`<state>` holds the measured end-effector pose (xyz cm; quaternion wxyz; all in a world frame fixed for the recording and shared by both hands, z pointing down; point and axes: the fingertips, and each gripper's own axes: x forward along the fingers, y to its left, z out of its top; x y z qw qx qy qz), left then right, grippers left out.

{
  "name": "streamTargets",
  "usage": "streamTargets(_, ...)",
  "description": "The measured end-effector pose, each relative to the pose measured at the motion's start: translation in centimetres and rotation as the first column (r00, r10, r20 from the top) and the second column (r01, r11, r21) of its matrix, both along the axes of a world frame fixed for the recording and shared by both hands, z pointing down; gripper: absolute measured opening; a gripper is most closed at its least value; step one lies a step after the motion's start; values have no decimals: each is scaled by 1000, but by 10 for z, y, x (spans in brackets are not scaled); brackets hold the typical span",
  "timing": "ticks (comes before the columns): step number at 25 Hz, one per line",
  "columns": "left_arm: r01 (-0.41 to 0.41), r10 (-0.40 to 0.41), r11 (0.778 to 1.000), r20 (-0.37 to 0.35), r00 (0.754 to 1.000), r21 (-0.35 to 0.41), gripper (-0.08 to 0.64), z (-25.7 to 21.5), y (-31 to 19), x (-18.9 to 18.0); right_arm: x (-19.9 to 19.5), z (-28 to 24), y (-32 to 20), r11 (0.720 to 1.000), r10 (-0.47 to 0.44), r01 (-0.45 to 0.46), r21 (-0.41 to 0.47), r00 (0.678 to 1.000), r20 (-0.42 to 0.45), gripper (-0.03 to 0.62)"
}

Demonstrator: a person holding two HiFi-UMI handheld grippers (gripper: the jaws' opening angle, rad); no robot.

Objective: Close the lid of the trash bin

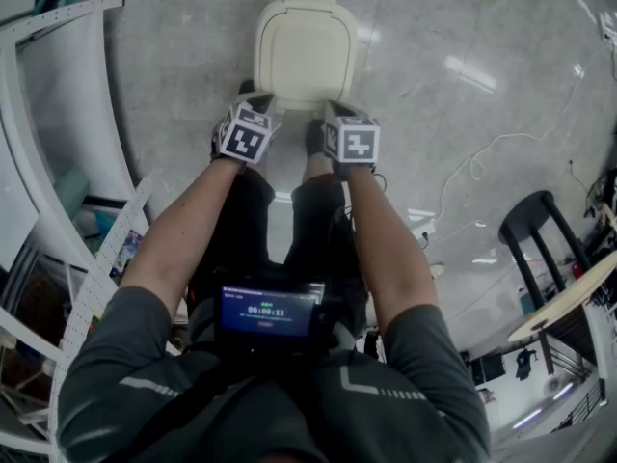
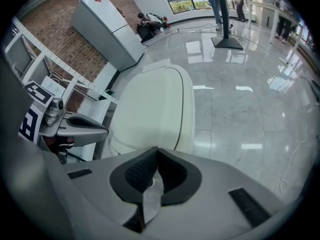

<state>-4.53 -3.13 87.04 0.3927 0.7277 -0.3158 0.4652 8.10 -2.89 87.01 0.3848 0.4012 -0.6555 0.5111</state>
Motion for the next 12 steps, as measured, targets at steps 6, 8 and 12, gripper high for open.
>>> streamTargets(6,19,-19,998,-4,1000,56,-5,-32,-21,-8,4,-26,-7,998,48,-49,33,998,29,-2)
streamTargets(8,16,-14,996,-18,1000,84,-6,-46,-32,-8,6,-38,-14,997,57,-59,47,998,30,-2)
streamTargets(12,-1,3,993,-13,1000,122,-5,-71,-46,-8,7,-64,-26,995,52,-55,81,998,39,-2)
